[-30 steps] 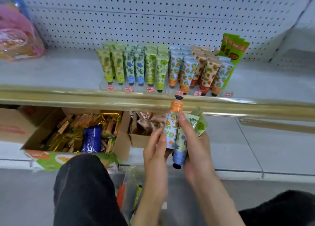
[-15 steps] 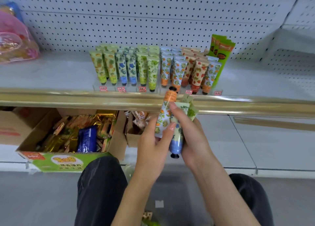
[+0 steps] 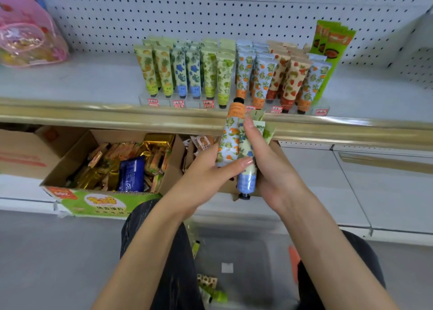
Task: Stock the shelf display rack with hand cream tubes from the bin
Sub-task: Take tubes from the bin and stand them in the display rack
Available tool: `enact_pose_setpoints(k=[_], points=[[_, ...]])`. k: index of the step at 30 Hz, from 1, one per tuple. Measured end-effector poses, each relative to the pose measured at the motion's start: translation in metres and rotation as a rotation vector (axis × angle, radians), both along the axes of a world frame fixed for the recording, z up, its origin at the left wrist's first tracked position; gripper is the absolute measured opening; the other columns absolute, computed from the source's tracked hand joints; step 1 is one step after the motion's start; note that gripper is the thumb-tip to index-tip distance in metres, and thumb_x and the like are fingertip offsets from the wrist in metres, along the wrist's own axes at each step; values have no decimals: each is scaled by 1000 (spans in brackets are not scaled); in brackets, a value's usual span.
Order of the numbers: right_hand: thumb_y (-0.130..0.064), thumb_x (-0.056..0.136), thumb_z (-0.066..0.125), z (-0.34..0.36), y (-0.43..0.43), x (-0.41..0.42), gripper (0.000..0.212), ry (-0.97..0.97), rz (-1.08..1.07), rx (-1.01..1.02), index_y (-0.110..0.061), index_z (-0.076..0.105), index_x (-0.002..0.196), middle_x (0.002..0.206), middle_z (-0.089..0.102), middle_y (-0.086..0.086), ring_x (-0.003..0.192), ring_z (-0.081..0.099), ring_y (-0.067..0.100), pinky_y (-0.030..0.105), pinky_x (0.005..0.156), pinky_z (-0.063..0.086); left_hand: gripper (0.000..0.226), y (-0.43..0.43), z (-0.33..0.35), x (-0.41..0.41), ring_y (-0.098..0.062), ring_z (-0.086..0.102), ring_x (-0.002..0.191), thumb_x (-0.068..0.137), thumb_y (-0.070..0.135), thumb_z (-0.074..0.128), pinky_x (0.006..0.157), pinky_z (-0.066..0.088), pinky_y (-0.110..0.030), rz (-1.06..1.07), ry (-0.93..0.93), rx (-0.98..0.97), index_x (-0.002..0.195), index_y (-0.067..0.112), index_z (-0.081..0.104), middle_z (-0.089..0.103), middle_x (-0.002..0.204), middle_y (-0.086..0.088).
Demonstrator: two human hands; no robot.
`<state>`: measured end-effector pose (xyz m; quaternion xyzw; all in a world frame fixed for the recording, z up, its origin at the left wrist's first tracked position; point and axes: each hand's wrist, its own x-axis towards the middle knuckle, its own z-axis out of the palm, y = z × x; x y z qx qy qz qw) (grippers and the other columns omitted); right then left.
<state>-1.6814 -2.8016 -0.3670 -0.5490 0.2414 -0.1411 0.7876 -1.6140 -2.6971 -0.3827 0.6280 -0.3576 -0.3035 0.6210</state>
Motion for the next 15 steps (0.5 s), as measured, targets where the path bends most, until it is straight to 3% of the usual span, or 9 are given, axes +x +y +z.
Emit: enact_pose_setpoints(k=[3,9,15], points=[[-55,65,65,0,0,1,55,5,24,-23,-22,67,108,100,74,0,96,70,16,40,92,53,29,0,0,5,-4,64,104,92,17,56,82,49,-14,-16,11,26,120,15,57,69,112,4],[-51,66,68,1,0,11,44,-32,3,-64,-21,71,98,96,75,2,92,71,18,42,89,54,25,-4,-2,1,6,63,97,93,11,53,76,45,-7,49,-3,-52,115,21,55,68,105,11],[-37,83,66,3,9,26,29,-55,-30,-126,-15,71,102,95,75,4,89,72,19,36,81,58,35,-1,-11,8,-5,63,103,92,10,54,79,48,-13,157,44,-115,127,10,51,66,115,-1]])
